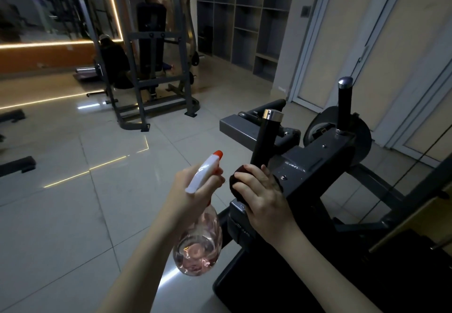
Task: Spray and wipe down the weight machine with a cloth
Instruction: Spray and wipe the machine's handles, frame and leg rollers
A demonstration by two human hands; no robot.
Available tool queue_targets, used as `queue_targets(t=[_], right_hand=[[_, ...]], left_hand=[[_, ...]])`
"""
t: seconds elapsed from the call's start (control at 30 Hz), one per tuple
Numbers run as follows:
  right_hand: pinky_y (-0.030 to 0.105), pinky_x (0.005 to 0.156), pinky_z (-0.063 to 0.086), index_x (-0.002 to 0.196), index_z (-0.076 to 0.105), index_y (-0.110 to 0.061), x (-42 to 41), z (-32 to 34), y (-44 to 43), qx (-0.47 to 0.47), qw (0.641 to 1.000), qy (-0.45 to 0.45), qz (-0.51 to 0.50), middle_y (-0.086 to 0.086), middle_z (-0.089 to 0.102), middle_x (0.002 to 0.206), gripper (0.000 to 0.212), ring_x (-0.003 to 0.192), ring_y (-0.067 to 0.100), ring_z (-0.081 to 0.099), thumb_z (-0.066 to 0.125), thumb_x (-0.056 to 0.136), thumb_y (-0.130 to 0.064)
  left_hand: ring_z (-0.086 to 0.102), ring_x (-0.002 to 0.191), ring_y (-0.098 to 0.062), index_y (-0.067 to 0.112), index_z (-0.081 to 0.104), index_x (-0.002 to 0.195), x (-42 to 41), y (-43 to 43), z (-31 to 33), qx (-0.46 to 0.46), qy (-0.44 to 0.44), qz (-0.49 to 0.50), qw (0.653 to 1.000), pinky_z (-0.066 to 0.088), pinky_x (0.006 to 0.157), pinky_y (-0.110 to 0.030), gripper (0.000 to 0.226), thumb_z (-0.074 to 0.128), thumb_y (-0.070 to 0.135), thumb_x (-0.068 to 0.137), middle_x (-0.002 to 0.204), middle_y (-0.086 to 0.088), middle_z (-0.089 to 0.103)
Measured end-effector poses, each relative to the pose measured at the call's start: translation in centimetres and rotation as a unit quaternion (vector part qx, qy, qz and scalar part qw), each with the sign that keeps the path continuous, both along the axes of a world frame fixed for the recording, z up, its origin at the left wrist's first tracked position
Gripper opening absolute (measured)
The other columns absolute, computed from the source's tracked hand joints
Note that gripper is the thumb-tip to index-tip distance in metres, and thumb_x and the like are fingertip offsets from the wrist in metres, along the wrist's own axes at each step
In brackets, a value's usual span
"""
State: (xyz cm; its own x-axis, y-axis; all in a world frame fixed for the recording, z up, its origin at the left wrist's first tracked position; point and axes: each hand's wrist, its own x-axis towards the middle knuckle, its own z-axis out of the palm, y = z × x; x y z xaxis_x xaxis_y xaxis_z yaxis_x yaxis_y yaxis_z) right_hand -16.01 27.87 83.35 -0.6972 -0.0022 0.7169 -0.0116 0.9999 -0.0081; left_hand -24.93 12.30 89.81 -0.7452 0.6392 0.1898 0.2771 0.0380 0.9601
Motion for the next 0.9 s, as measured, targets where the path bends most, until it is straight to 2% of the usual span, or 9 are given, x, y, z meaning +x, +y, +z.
queue_targets(t=[0.27,0.37,0.43,0.5,0.6,0.67,0.73,0.8,0.9], right_hand=[[0.04,0.107,0.032,0.102,0.07,-0.01,1.9,-2.6,-1.0,0.028,0.998,-0.059,0.0,0.002,0.064,0.118,0.027,0.129,0.018,0.042,0.046,0.089,-0.014],[0.038,0.106,0.032,0.102,0.068,-0.011,3.0,-2.8,-0.9,-0.003,0.997,-0.078,0.023,0.002,0.064,0.118,0.026,0.128,0.017,0.043,0.047,0.087,-0.014],[0.036,0.107,0.032,0.107,0.062,-0.014,4.1,-2.9,-0.9,-0.076,0.993,-0.081,0.048,0.0,0.061,0.12,0.029,0.127,0.016,0.043,0.05,0.081,-0.013],[0.033,0.103,0.037,0.111,0.056,-0.018,5.2,-2.4,-1.3,-0.207,0.977,-0.026,0.04,-0.002,0.058,0.118,0.034,0.12,0.013,0.048,0.048,0.079,-0.011],[0.008,0.092,0.037,0.118,0.05,-0.025,4.9,-0.2,-1.8,-0.417,0.897,0.135,-0.061,-0.009,0.055,0.113,0.037,0.108,-0.009,0.048,0.046,0.087,-0.006],[-0.001,0.093,0.029,0.13,0.035,-0.031,3.0,0.8,-1.9,-0.526,0.842,0.09,-0.083,-0.018,0.044,0.128,0.041,0.116,-0.02,0.038,0.043,0.096,-0.01],[0.015,0.101,0.034,0.138,0.032,-0.031,1.0,0.4,-2.0,-0.579,0.81,-0.003,-0.093,-0.006,0.045,0.137,0.042,0.128,0.004,0.041,0.041,0.097,-0.033],[0.034,0.107,0.034,0.138,0.039,-0.022,0.5,-0.3,-2.2,-0.548,0.824,-0.046,-0.134,0.006,0.05,0.134,0.061,0.13,0.023,0.042,0.033,0.087,-0.056],[0.031,0.113,0.017,0.134,0.046,-0.017,1.5,-1.1,-1.9,-0.506,0.842,-0.08,-0.167,0.006,0.043,0.143,0.047,0.143,0.025,0.02,0.036,0.097,-0.043]], left_hand=[[0.069,0.082,-0.025,0.019,0.066,0.088,0.5,-0.4,-0.7,-0.013,-0.02,-0.012,1.0,0.053,0.079,-0.055,0.045,0.055,0.056,0.064,0.083,-0.003,0.072],[0.069,0.081,-0.024,0.015,0.066,0.089,0.4,-0.6,-0.9,-0.013,-0.027,-0.011,0.999,0.053,0.08,-0.055,0.049,0.055,0.056,0.064,0.084,-0.006,0.072],[0.069,0.08,-0.023,0.01,0.066,0.09,0.3,-0.7,-1.1,-0.012,-0.027,-0.01,1.0,0.052,0.079,-0.055,0.051,0.056,0.054,0.066,0.083,-0.01,0.071],[0.07,0.079,-0.017,0.01,0.066,0.09,0.2,-0.7,-1.4,-0.013,-0.038,-0.006,0.999,0.052,0.079,-0.055,0.047,0.058,0.05,0.067,0.084,-0.01,0.071],[0.07,0.08,-0.017,0.014,0.067,0.09,-0.1,-0.6,-1.8,-0.02,-0.051,-0.006,0.998,0.053,0.08,-0.053,0.052,0.055,0.056,0.062,0.084,-0.005,0.073],[0.07,0.082,-0.018,0.018,0.067,0.088,-0.2,-0.4,-2.4,-0.022,-0.061,-0.007,0.998,0.054,0.081,-0.053,0.048,0.055,0.056,0.062,0.083,-0.003,0.073],[0.069,0.083,-0.025,0.022,0.067,0.086,-0.3,-0.1,-2.8,-0.023,-0.068,-0.008,0.997,0.054,0.082,-0.056,0.041,0.057,0.055,0.063,0.085,-0.002,0.073],[0.068,0.084,-0.028,0.024,0.067,0.084,-0.2,0.1,-3.1,-0.024,-0.071,-0.006,0.997,0.054,0.081,-0.057,0.037,0.057,0.054,0.063,0.084,-0.001,0.073],[0.068,0.083,-0.03,0.024,0.067,0.082,-0.1,0.5,-3.3,-0.026,-0.075,-0.007,0.997,0.054,0.08,-0.058,0.037,0.058,0.054,0.063,0.084,-0.004,0.073]])
